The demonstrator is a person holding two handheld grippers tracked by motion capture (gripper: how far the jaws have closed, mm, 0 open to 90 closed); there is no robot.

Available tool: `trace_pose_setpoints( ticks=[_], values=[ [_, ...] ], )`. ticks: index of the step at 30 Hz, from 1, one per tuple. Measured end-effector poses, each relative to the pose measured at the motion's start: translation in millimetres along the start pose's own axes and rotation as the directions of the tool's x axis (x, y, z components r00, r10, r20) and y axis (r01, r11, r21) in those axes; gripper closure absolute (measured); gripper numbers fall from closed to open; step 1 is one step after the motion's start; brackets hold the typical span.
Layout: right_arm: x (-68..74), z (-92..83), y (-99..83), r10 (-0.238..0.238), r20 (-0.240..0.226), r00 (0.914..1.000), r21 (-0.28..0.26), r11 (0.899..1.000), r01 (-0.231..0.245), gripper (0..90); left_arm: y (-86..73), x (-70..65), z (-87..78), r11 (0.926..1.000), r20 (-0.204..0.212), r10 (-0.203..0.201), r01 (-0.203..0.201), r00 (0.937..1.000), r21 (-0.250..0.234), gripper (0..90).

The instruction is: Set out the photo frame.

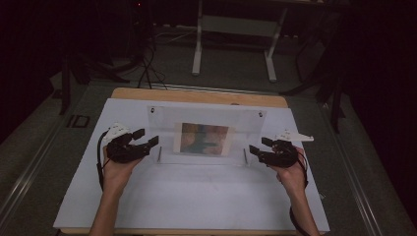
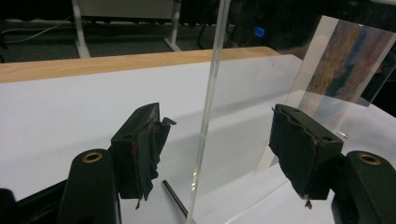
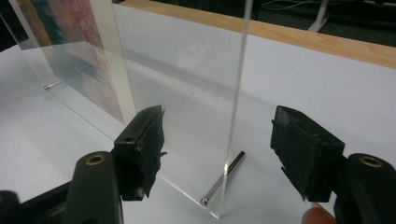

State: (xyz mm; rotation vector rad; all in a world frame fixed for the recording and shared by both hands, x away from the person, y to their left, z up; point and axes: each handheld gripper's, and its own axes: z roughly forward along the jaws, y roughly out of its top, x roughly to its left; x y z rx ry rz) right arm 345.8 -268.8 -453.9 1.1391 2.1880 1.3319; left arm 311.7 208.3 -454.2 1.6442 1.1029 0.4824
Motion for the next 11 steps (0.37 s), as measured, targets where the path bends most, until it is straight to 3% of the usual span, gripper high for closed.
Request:
trace_pose_setpoints(
  ticks=[7, 11],
  values=[
    [-5.5, -3.3, -1.6, 0.008, 0.006, 1.0, 0.006, 1.0, -0.008, 34.2, 0.1, 2.9, -2.0, 1.0, -0.015, 0.002, -0.002, 0.9999, 0.004, 34.2],
    [-9.3, -6.0, -1.9, 0.006, 0.002, 1.0, 0.01, 1.0, -0.006, 33.6, 0.1, 5.6, -4.4, 0.9998, -0.069, 0.016, -0.015, 0.9975, 0.012, 34.2]
  ],
)
